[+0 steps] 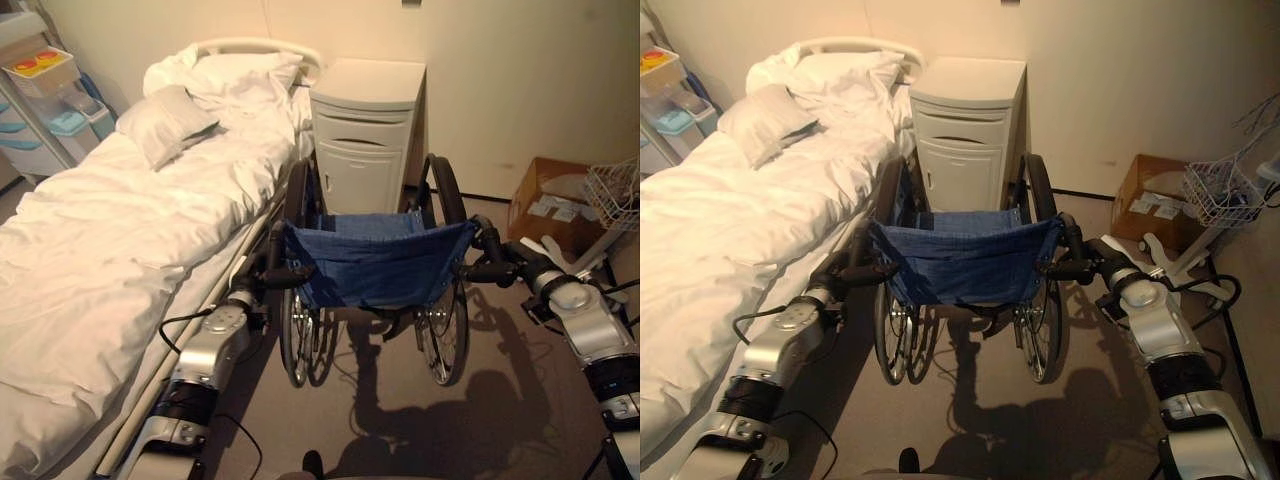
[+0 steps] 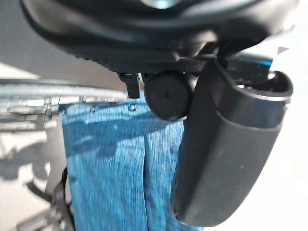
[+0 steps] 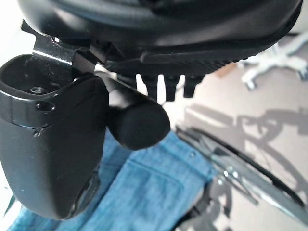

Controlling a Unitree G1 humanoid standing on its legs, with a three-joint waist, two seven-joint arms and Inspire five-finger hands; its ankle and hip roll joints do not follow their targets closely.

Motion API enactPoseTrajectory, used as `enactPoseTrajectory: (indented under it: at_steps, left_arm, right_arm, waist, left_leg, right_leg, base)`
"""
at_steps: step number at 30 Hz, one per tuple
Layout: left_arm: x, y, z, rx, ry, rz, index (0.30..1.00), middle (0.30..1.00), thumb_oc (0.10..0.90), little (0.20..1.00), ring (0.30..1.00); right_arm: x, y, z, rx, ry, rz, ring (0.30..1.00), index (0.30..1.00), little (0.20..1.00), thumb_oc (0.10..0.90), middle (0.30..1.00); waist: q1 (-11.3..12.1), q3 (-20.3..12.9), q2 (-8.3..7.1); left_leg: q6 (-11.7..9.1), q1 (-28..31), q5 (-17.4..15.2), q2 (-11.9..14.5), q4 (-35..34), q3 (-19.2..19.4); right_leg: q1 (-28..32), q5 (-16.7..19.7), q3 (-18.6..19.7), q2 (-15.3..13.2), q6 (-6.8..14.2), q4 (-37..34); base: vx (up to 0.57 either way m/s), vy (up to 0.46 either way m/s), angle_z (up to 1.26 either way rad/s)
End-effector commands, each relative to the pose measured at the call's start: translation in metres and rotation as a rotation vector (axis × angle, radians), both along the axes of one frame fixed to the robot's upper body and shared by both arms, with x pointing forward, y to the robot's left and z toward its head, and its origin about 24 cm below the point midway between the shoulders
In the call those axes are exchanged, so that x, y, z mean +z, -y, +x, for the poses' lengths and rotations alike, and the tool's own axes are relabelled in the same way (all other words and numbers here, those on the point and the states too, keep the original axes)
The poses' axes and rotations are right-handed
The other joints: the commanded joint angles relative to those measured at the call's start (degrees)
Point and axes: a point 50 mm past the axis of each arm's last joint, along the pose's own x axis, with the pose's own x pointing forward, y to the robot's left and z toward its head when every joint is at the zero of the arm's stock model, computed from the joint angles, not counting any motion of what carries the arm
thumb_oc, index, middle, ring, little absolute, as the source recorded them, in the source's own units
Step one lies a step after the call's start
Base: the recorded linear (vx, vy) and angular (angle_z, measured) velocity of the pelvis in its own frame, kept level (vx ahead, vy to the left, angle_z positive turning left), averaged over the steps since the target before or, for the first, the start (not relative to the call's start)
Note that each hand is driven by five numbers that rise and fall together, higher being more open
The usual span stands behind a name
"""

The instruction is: Push the wheelchair next to the bed

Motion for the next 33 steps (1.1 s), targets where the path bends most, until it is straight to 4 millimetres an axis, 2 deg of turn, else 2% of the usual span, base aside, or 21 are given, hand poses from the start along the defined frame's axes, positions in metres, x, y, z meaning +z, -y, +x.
enactPoseTrajectory:
  at_steps: [1,4,8,11,13,14,17,24,28,33]
  left_arm:
    - [-0.015,-0.074,-0.033,0.102,-0.144,0.062,0.900,0.900,0.800,0.900,0.900]
    - [-0.007,-0.088,-0.034,0.093,-0.140,-0.054,0.900,0.900,0.800,0.900,0.900]
    - [-0.001,-0.101,-0.040,0.074,-0.110,-0.297,0.900,0.900,0.800,0.900,0.900]
    - [-0.003,-0.115,-0.049,0.128,-0.079,-0.489,0.900,0.900,0.800,0.900,0.900]
    - [-0.003,-0.116,-0.049,0.141,-0.073,-0.527,0.900,0.900,0.800,0.900,0.900]
    - [-0.003,-0.124,-0.052,0.188,-0.053,-0.617,0.900,0.900,0.800,0.900,0.900]
    - [-0.001,-0.138,-0.054,0.260,-0.027,-0.731,0.900,0.900,0.800,0.900,0.900]
    - [0.002,-0.167,-0.061,0.415,-0.006,-0.818,0.900,0.900,0.800,0.900,0.900]
    - [0.000,-0.171,-0.064,0.428,-0.027,-0.811,0.900,0.900,0.800,0.900,0.900]
    - [-0.021,-0.167,-0.075,0.432,-0.107,-0.791,0.900,0.900,0.800,0.900,0.900]
  right_arm:
    - [0.011,0.040,-0.015,-0.127,-0.031,0.084,0.900,0.900,0.900,0.800,0.900]
    - [0.014,0.045,-0.017,-0.144,-0.017,0.256,0.900,0.900,0.900,0.800,0.900]
    - [0.009,0.069,-0.033,-0.211,-0.022,0.428,0.900,0.900,0.900,0.800,0.900]
    - [0.005,0.093,-0.051,-0.290,-0.007,0.456,0.900,0.900,0.900,0.800,0.900]
    - [0.006,0.098,-0.054,-0.305,-0.006,0.454,0.900,0.900,0.900,0.800,0.900]
    - [0.009,0.111,-0.061,-0.341,-0.003,0.444,0.900,0.900,0.900,0.800,0.900]
    - [0.016,0.125,-0.067,-0.378,-0.008,0.449,0.900,0.900,0.900,0.800,0.900]
    - [0.026,0.140,-0.068,-0.450,-0.016,0.447,0.900,0.900,0.900,0.800,0.900]
    - [0.025,0.145,-0.072,-0.471,-0.043,0.449,0.900,0.900,0.900,0.800,0.900]
    - [0.016,0.149,-0.088,-0.440,-0.136,0.494,0.900,0.900,0.900,0.800,0.900]
  waist:
    - [1.2,-0.9,-1.09]
    - [0.9,-1.1,-0.91]
    - [0.6,-1.7,-0.62]
    - [0.2,-2.1,-0.46]
    - [0.2,-2.3,-0.50]
    - [0.2,-2.5,-0.55]
    - [0.3,-2.8,-0.63]
    - [0.5,-3.3,-0.58]
    - [0.4,-3.5,-0.67]
    - [0.0,-3.8,-1.25]
  left_leg:
    - [-2.9,5.1,-6.2,1.3,1.5,2.8]
    - [-2.9,5.4,-6.3,1.1,1.3,3.0]
    - [-2.7,5.4,-6.5,0.9,1.0,3.4]
    - [-2.7,5.6,-6.8,0.8,0.8,3.9]
    - [-2.7,5.6,-6.9,0.8,0.8,4.0]
    - [-2.7,5.7,-7.0,0.7,0.7,4.1]
    - [-2.7,5.8,-7.2,0.6,0.8,4.3]
    - [-2.7,6.2,-7.8,0.3,0.8,4.2]
    - [-2.8,6.1,-7.9,0.3,0.8,4.3]
    - [-2.7,5.9,-7.8,0.3,0.7,4.4]
  right_leg:
    - [-4.7,4.2,3.6,-1.7,0.2,1.8]
    - [-4.6,4.0,3.8,-1.6,0.3,1.9]
    - [-4.9,3.8,3.8,-1.5,0.3,1.9]
    - [-5.0,3.7,4.0,-1.4,0.4,1.8]
    - [-5.0,3.6,4.0,-1.3,0.4,1.8]
    - [-4.9,3.5,4.0,-1.3,0.4,1.8]
    - [-4.8,3.1,3.9,-1.3,0.4,1.8]
    - [-4.1,2.5,3.6,-1.2,0.3,1.5]
    - [-4.1,2.3,3.6,-1.2,0.3,1.4]
    - [-4.5,2.5,4.0,-0.8,0.2,1.4]
  base:
    - [0.02,0.039,0.02]
    - [0.00,0.021,0.01]
    - [-0.01,0.041,0.03]
    - [0.00,0.021,0.06]
    - [0.00,-0.004,0.14]
    - [0.00,-0.010,0.15]
    - [0.00,-0.011,0.14]
    - [0.00,-0.004,0.03]
    - [0.00,0.000,0.00]
    - [-0.01,-0.008,-0.01]
